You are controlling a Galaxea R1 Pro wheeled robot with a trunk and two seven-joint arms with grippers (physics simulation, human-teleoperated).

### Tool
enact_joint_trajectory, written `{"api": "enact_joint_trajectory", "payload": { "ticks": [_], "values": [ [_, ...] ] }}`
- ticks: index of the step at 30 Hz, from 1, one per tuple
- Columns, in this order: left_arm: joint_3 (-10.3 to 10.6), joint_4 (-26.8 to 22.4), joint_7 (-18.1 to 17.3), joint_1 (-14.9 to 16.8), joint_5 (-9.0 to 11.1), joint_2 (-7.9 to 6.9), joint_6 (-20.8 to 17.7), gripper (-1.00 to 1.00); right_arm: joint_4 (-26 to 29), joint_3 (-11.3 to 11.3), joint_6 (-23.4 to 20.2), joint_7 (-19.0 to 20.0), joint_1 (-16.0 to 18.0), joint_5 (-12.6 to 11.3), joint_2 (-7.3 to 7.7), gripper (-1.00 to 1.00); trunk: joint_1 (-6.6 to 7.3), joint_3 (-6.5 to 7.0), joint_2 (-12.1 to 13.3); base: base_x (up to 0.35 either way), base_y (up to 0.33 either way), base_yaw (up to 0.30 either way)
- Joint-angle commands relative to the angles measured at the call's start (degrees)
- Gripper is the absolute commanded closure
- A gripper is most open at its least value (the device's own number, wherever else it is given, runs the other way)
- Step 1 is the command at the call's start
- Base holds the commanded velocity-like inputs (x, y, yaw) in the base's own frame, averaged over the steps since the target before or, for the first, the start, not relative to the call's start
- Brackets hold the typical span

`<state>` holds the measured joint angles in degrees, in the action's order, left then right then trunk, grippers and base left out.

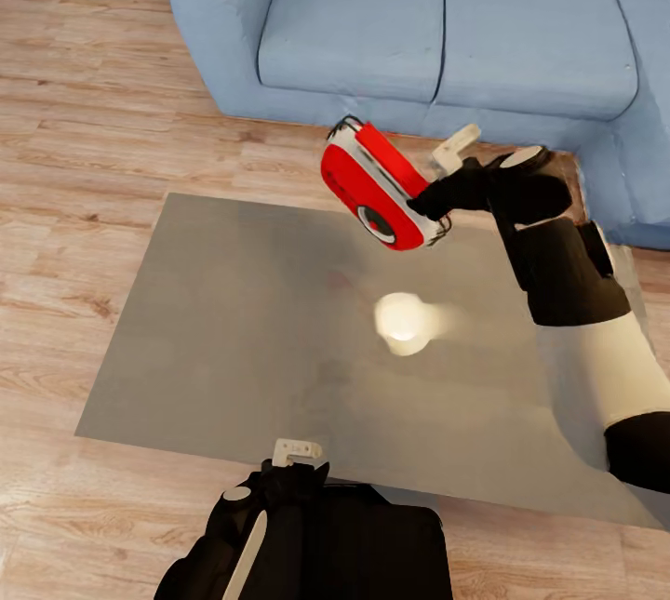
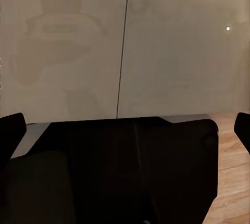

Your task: Turn on the radio receiver that's on the table in the living room.

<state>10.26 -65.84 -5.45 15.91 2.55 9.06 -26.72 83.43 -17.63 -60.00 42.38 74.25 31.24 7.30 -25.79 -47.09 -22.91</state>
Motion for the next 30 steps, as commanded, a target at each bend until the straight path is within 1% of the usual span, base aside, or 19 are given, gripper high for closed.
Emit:
{"api": "enact_joint_trajectory", "payload": {
  "ticks": [1, 11, 13, 15, 17, 18, 21, 22, 23, 25, 26, 27, 30],
  "values": [
    [0.0, 0.0, 0.0, 0.0, 0.0, 0.00, 0.0, -1.00, 0.0, 0.0, 0.0, 0.3, 0.0, -0.1, 0.02, 1.00, 0.00, 0.00, 0.0, 0.000, 0.000, 0.000],
    [0.0, 0.0, 0.0, 0.0, 0.0, -0.01, 0.0, -1.00, 0.1, 0.0, 0.0, 0.3, 0.0, -0.1, 0.14, 1.00, 0.00, 0.00, 0.0, 0.000, 0.000, 0.000],
    [-0.1, 0.0, 0.0, 0.0, 0.0, -0.01, 0.0, -1.00, 0.1, 0.0, 0.0, 0.3, 0.0, -0.1, 0.52, 1.00, 0.00, 0.00, 0.0, 0.000, 0.000, 0.000],
    [-0.1, -0.1, 0.0, 0.0, 0.0, -0.01, -0.1, -1.00, -0.2, -0.1, 0.0, 0.4, 0.0, -0.2, 1.53, 1.00, 0.00, 0.00, 0.0, 0.000, 0.000, 0.000],
    [-0.1, -0.7, -0.1, 0.0, 0.2, -0.01, -0.3, -1.00, -0.5, -1.2, 0.0, 0.3, -0.1, -0.2, 2.11, 1.00, 0.00, 0.00, 0.0, 0.000, 0.000, 0.000],
    [-0.1, -0.9, -0.1, 0.0, 0.3, -0.01, -0.3, -1.00, -0.5, -1.4, 0.0, 0.3, -0.2, -0.2, 2.14, 1.00, 0.00, 0.00, 0.0, 0.000, 0.000, 0.000],
    [-0.1, -2.2, -0.9, 0.0, 1.1, 0.04, -0.3, -1.00, -0.7, -2.1, 0.0, 0.3, -0.2, -0.2, 2.01, 1.00, 0.00, 0.00, 0.0, 0.000, 0.000, 0.000],
    [-0.1, -3.3, -2.6, 0.0, 2.3, 0.06, -0.4, -1.00, -0.7, -2.3, 0.0, 0.4, -0.3, -0.3, 1.87, 1.00, 0.00, 0.00, 0.0, 0.000, 0.000, 0.000],
    [-0.1, -3.8, -3.6, 0.0, 2.9, 0.07, -0.4, -1.00, -0.7, -2.4, 0.0, 0.4, -0.4, -0.4, 1.83, 1.00, 0.00, 0.00, 0.0, 0.000, 0.000, 0.000],
    [-0.2, -4.6, -4.8, 0.0, 3.8, 0.09, -0.5, -1.00, -0.7, -2.7, 0.0, 0.4, -0.5, -0.4, 1.86, 1.00, 0.00, 0.00, 0.0, 0.000, 0.000, 0.000],
    [-0.2, -5.3, -5.4, 0.0, 4.4, 0.13, -0.7, -1.00, -0.7, -3.6, 0.0, 0.4, -0.5, -0.4, 2.05, 1.00, 0.00, 0.00, 0.0, 0.000, 0.000, 0.000],
    [-0.2, -5.7, -5.8, 0.0, 4.8, 0.15, -0.7, -1.00, -0.7, -4.4, 0.0, 0.4, -0.6, -0.5, 2.19, 1.00, 0.00, 0.00, 0.0, 0.000, 0.000, 0.000],
    [-0.1, -6.0, -6.1, 0.0, 5.1, 0.16, -0.8, -1.00, -0.6, -5.0, 0.0, 0.4, -0.6, -0.5, 2.31, 1.00, 0.00, 0.00, 0.0, 0.000, 0.000, 0.000]
  ]
}}
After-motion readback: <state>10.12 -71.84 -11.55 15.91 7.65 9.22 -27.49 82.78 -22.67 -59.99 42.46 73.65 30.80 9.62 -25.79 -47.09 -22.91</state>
